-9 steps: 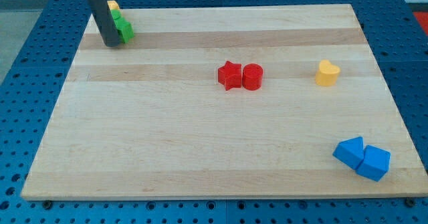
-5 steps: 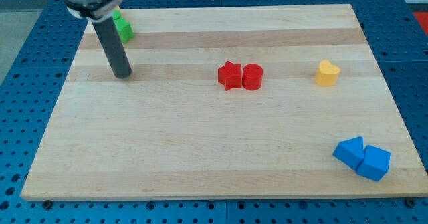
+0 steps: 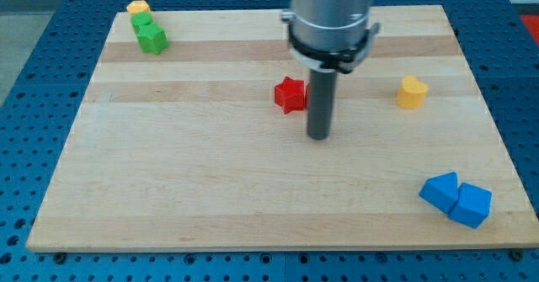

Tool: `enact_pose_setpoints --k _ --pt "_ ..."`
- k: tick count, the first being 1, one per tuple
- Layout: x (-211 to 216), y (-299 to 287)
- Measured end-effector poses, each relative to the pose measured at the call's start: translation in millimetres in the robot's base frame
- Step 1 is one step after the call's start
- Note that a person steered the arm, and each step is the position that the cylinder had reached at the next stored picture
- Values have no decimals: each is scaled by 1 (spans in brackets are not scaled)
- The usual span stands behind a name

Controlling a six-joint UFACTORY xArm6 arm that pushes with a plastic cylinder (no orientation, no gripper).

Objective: Push the red circle to the right of the green circle

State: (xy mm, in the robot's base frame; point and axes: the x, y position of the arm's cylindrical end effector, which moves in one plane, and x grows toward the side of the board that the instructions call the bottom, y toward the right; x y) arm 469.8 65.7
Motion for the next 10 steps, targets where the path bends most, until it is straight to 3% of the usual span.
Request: enact_pose_setpoints --k 3,7,10 --pt "-30 25" --pt "-50 -22" --pt "-99 -23"
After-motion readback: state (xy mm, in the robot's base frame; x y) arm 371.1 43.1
